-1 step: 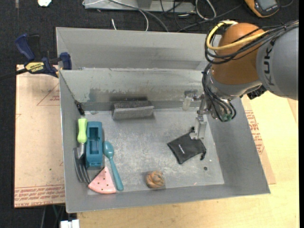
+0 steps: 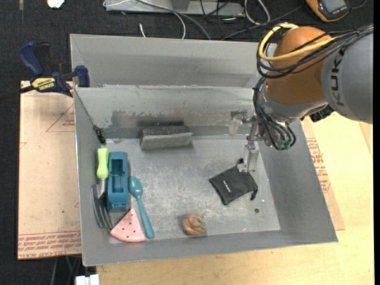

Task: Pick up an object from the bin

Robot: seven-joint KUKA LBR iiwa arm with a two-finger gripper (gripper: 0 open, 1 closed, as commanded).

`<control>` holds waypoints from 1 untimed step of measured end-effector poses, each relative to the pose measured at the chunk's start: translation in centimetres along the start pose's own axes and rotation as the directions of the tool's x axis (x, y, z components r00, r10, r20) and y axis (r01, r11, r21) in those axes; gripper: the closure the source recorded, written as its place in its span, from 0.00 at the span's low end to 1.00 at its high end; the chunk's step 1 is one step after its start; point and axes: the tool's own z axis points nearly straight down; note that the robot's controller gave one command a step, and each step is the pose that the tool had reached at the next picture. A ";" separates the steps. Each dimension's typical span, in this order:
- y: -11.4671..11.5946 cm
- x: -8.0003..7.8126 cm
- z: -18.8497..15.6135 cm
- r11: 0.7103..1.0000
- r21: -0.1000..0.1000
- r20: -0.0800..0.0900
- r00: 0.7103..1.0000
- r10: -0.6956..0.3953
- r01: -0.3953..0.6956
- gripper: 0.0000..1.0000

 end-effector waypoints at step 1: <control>-1.7 -0.1 4.7 0.998 -0.002 0.006 0.998 0.069 -0.069 0.00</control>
Offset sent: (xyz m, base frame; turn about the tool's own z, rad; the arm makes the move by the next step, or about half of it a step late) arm -0.0899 -0.0286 -0.1168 0.2861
